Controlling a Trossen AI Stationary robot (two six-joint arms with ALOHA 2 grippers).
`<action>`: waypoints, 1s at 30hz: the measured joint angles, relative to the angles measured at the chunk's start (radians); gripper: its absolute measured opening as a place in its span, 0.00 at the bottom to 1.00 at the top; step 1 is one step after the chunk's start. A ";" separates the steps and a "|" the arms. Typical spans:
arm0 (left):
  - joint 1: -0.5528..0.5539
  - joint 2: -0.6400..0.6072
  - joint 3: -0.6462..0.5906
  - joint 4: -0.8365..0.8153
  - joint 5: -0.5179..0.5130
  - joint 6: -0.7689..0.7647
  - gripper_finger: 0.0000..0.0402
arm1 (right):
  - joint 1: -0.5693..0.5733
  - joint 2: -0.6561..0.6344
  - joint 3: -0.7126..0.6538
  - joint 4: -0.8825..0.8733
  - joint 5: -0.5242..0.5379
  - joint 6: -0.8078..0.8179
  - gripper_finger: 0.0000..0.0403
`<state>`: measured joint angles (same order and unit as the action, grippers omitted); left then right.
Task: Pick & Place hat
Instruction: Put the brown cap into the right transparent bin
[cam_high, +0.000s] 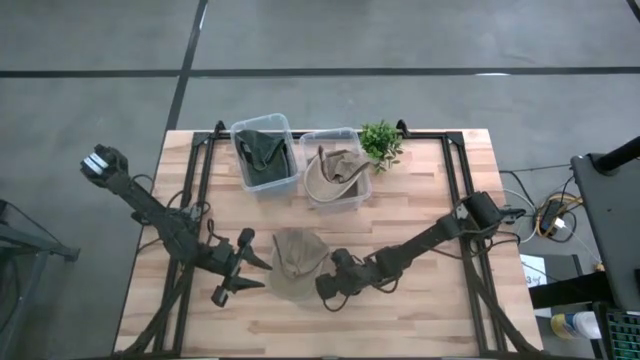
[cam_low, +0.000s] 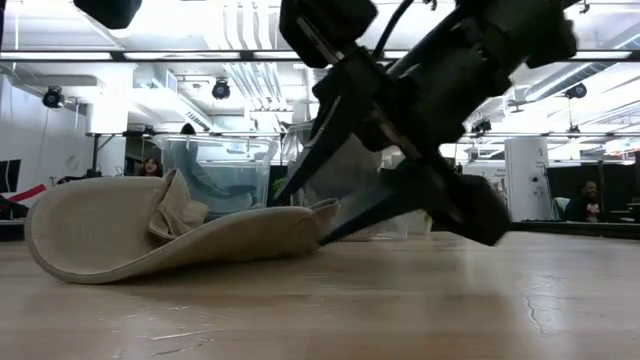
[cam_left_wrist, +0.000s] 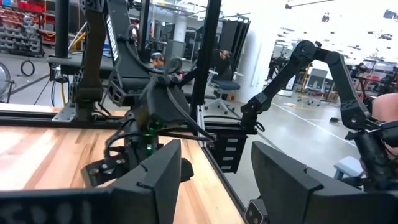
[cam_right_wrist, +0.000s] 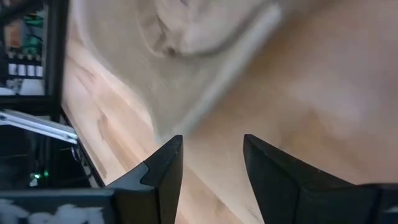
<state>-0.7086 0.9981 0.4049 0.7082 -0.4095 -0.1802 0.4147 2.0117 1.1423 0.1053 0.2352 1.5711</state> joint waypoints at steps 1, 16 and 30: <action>0.000 0.000 0.000 -0.001 0.000 0.000 0.47 | -0.001 0.000 0.000 0.015 -0.001 -0.014 0.40; 0.000 0.000 0.000 -0.005 0.000 0.011 0.47 | -0.052 0.000 0.000 0.056 0.030 -0.037 0.38; 0.000 0.000 0.000 -0.011 0.000 0.001 0.47 | -0.063 0.080 0.029 0.079 -0.036 -0.089 0.29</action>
<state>-0.7086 0.9981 0.4049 0.6976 -0.4095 -0.1789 0.3520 2.0916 1.1709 0.1840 0.1989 1.4824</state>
